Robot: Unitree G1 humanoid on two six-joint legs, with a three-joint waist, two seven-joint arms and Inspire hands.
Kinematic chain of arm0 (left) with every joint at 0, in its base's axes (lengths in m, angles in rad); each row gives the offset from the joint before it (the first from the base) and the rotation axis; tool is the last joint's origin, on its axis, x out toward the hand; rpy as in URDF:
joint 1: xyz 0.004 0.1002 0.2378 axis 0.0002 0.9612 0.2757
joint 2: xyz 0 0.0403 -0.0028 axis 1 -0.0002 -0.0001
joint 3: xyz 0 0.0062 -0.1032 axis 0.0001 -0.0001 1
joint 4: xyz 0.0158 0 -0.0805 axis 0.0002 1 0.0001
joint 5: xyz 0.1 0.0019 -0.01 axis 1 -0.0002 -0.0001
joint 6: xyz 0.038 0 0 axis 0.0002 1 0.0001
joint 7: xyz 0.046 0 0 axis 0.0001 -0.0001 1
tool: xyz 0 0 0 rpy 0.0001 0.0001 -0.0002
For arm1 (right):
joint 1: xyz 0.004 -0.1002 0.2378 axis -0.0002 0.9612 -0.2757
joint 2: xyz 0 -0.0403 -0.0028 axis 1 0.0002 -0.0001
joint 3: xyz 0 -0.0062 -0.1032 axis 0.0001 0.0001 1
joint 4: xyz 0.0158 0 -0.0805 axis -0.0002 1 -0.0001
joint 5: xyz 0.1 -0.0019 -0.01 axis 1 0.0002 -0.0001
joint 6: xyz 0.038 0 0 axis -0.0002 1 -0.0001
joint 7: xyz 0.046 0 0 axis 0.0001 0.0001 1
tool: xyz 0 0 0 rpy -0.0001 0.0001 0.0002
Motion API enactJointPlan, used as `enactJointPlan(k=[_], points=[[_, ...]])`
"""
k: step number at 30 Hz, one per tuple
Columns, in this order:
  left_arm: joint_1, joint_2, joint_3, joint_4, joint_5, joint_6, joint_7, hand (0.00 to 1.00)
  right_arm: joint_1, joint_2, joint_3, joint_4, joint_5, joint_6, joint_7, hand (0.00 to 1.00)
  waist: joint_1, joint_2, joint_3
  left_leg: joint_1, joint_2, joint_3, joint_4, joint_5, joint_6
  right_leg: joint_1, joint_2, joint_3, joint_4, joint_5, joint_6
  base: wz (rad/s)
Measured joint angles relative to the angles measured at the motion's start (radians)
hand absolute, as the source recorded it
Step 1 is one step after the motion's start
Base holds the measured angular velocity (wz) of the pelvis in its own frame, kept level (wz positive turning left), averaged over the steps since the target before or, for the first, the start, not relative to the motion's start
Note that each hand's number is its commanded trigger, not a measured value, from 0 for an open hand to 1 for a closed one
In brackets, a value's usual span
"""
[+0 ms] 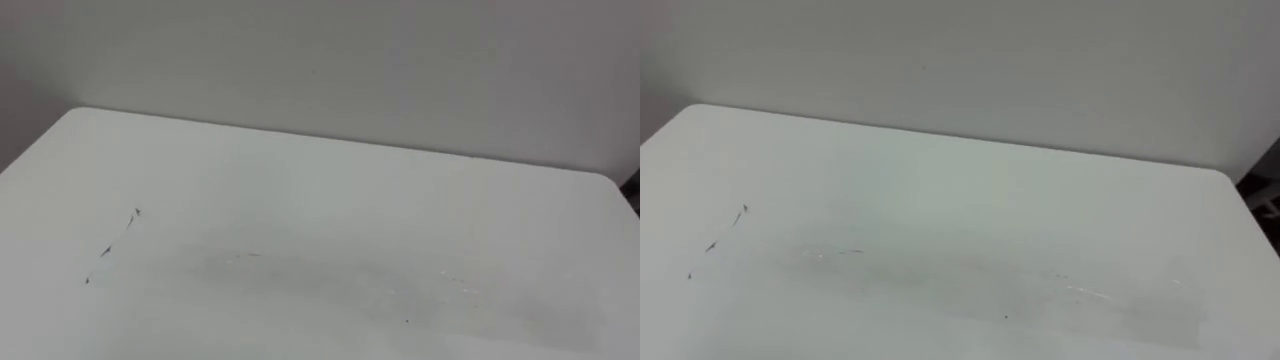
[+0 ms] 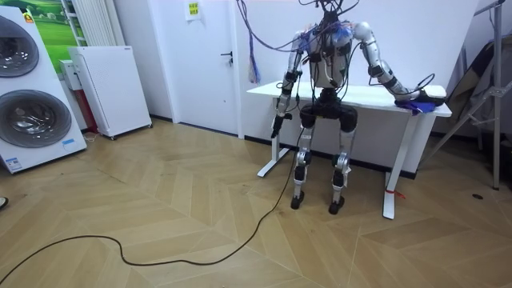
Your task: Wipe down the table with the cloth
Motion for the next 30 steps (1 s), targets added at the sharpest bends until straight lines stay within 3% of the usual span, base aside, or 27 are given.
enactJointPlan(k=[3,6,8,10,11,12,15,16,17,21,24,30], points=[[-0.045,-0.004,-0.052,0.026,0.0,0.001,0.0,0.0,-0.122,0.038,0.173,-0.107,-0.158,0.016,0.036,1.0,0.042,0.012,0.0173,-0.025,-0.01,-0.063,0.014,-0.007,0.013,-0.032,0.013,-0.026,-0.001,0.018,-0.017,-0.36],[-0.064,-0.013,-0.086,0.009,0.0,0.002,-0.003,0.0,-0.221,0.062,0.331,-0.206,-0.314,0.024,0.117,1.0,0.067,0.017,0.02,-0.055,-0.008,-0.107,0.014,0.007,-0.006,-0.052,0.021,-0.047,-0.001,-0.006,-0.021,0.26],[-0.056,-0.033,-0.086,-0.011,-0.001,0.01,-0.003,0.0,-0.28,0.064,0.427,-0.253,-0.389,0.034,0.161,1.0,0.116,0.031,0.0234,-0.052,-0.001,-0.116,-0.011,0.023,-0.01,-0.059,0.028,-0.055,-0.001,-0.012,-0.031,0.19],[-0.038,-0.04,-0.086,-0.011,0.0,0.019,-0.008,0.0,-0.318,0.065,0.467,-0.256,-0.42,0.035,0.182,1.0,0.118,0.036,0.0228,-0.056,0.0,-0.135,-0.017,0.024,-0.012,-0.054,0.027,-0.074,-0.001,-0.018,-0.041,0.31],[-0.03,-0.039,-0.086,-0.011,0.001,0.024,-0.013,0.0,-0.322,0.065,0.472,-0.259,-0.43,0.035,0.186,1.0,0.118,0.037,0.0221,-0.057,0.001,-0.136,-0.017,0.025,-0.013,-0.052,0.027,-0.078,-0.002,-0.022,-0.041,0.46],[-0.016,-0.038,-0.086,-0.019,0.001,0.036,-0.016,0.0,-0.316,0.064,0.48,-0.27,-0.437,0.035,0.195,1.0,0.116,0.04,0.0139,-0.058,0.002,-0.134,-0.015,0.025,-0.014,-0.047,0.027,-0.077,-0.002,-0.029,-0.041,0.33],[0.01,-0.039,-0.086,-0.042,0.0,0.051,-0.022,0.0,-0.309,0.066,0.48,-0.275,-0.442,0.037,0.19,1.0,0.114,0.034,0.0212,-0.057,0.004,-0.121,-0.013,0.026,-0.015,-0.043,0.027,-0.078,-0.005,-0.03,-0.041,0.07],[0.005,-0.038,-0.085,-0.042,0.0,0.053,-0.022,0.0,-0.298,0.069,0.481,-0.256,-0.442,0.032,0.167,1.0,0.111,0.035,0.0193,-0.054,0.003,-0.114,-0.011,0.026,-0.015,-0.036,0.026,-0.077,-0.008,-0.031,-0.04,0.16],[-0.002,-0.037,-0.084,-0.042,0.001,0.053,-0.021,0.0,-0.276,0.068,0.474,-0.237,-0.438,0.022,0.142,1.0,0.102,0.03,0.0105,-0.05,0.001,-0.101,-0.009,0.027,-0.014,-0.022,0.023,-0.077,-0.015,-0.035,-0.034,0.3],[-0.016,-0.04,-0.082,-0.034,0.013,0.054,-0.022,0.0,-0.21,0.067,0.426,-0.161,-0.445,-0.025,0.052,1.0,0.086,0.031,0.0016,-0.012,-0.01,-0.087,-0.015,0.024,-0.005,0.017,0.014,-0.051,-0.019,-0.046,-0.018,0.16],[-0.017,-0.035,-0.06,-0.038,0.032,0.063,-0.021,0.0,-0.108,0.061,0.367,-0.161,-0.422,-0.053,-0.05,1.0,0.07,0.031,-0.0117,-0.011,-0.021,-0.086,-0.013,0.024,0.007,0.024,0.003,-0.049,-0.018,-0.044,-0.01,0.07],[-0.024,-0.035,-0.003,-0.039,0.022,0.064,0.013,0.0,-0.056,0.071,0.286,-0.097,-0.347,-0.095,-0.141,1.0,-0.002,0.025,-0.0116,-0.002,-0.032,-0.067,-0.009,0.023,0.02,0.049,-0.011,-0.046,-0.02,-0.039,0.002,0.05]])
